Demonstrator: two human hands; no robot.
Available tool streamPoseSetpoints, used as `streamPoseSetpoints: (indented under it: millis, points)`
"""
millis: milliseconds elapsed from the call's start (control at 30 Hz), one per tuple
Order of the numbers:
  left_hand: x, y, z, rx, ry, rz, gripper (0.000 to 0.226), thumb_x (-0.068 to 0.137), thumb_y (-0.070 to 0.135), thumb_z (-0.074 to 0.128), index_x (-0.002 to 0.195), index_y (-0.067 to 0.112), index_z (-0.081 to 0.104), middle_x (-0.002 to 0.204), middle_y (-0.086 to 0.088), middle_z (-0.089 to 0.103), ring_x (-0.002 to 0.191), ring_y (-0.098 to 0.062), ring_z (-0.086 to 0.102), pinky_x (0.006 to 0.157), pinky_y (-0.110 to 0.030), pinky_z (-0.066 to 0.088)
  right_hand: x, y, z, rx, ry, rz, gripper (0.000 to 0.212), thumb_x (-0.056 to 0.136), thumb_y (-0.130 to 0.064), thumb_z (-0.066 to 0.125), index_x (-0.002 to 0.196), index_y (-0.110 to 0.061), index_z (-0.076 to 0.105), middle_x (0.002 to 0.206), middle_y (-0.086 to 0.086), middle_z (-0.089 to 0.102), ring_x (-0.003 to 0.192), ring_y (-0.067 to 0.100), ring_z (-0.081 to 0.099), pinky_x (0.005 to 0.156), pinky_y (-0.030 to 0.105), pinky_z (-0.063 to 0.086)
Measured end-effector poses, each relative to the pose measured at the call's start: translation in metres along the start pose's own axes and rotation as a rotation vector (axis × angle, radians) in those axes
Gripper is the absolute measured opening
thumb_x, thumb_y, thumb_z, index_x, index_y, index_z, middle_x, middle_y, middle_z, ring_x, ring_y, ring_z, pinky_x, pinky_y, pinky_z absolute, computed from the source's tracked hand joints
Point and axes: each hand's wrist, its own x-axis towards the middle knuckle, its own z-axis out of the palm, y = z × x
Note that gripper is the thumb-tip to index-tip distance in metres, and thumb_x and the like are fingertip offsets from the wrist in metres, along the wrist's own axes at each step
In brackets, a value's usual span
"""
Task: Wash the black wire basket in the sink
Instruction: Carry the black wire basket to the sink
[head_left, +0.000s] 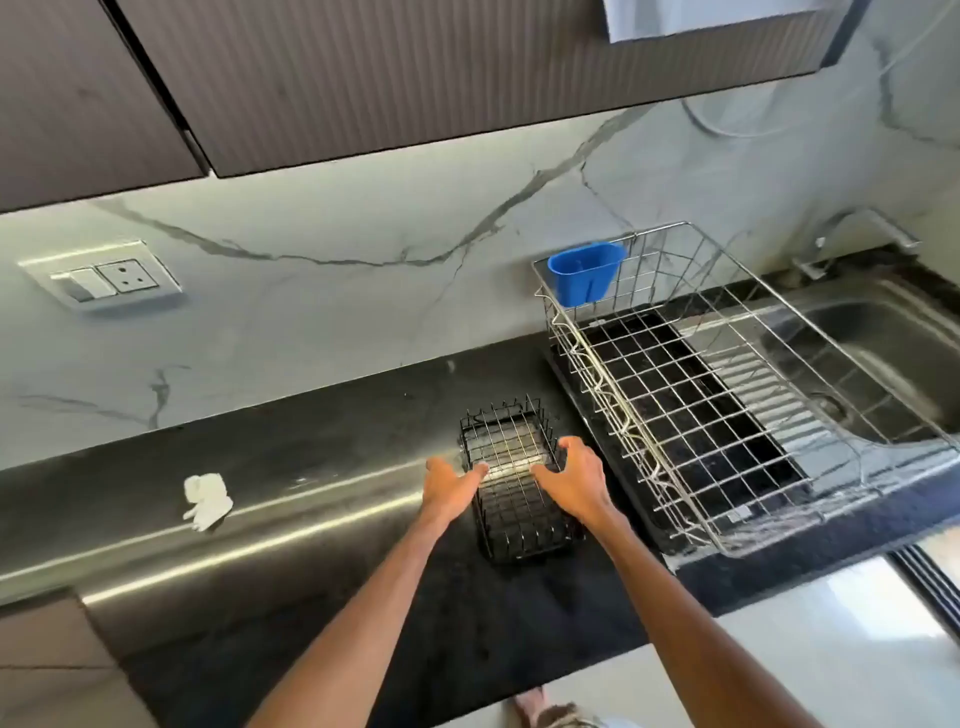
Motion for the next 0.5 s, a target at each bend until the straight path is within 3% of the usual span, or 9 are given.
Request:
streamPoseSetpoints:
  millis: [67,133,233,367,500]
  points:
    - [0.004,0.009,-0.001,-0.049,-0.046,-0.076,0.092,0.091,0.051,0.074,0.154,0.006,0.025,0.137,-0.016,0.058,0.111,-0.026,0.064,0.079,-0.044,0.062,0.020,-0.004,-0.003,-0.010,-0.069,0.056,0.076,0.090,-0.035,0.072,0.150,-0.004,0.036,0.139,0.013,0.054,0.096,0.013,0.057,0.079,0.022,0.047]
    - [0.003,0.014,-0.004,-0.063,-0.127,-0.112,0.088,0.094,0.048,0.073,0.155,0.010,0.023,0.156,-0.016,0.042,0.125,-0.031,0.059,0.085,-0.047,0.062,0.037,-0.005,-0.007,-0.040,-0.153,0.088,0.077,0.091,-0.031,0.072,0.152,-0.003,0.034,0.131,0.011,0.059,0.078,0.005,0.053,0.060,0.013,0.040]
    - [0.005,0.013,-0.001,-0.052,-0.226,-0.147,0.065,0.097,0.043,0.070,0.143,0.008,0.040,0.156,-0.019,0.043,0.120,-0.035,0.063,0.087,-0.052,0.063,0.057,-0.001,-0.002,-0.114,-0.220,0.112,0.067,0.090,-0.019,0.073,0.148,-0.005,0.041,0.099,-0.002,0.060,0.068,0.001,0.052,0.046,0.008,0.036]
    - [0.007,0.015,0.009,-0.049,-0.188,-0.198,0.054,0.098,0.038,0.070,0.137,0.008,0.047,0.143,-0.019,0.053,0.110,-0.032,0.068,0.082,-0.047,0.065,0.069,0.003,0.004,-0.164,-0.225,0.147,0.058,0.088,-0.018,0.077,0.140,-0.012,0.051,0.079,-0.010,0.051,0.062,0.001,0.053,0.045,0.011,0.039]
    - [0.006,0.029,0.015,0.007,-0.151,-0.190,0.045,0.102,0.025,0.065,0.139,0.006,0.046,0.127,-0.013,0.056,0.089,-0.023,0.066,0.060,-0.033,0.065,0.078,0.005,0.014,-0.184,-0.190,0.150,0.039,0.084,-0.017,0.080,0.120,-0.015,0.065,0.086,-0.005,0.061,0.069,0.011,0.067,0.060,0.030,0.062]
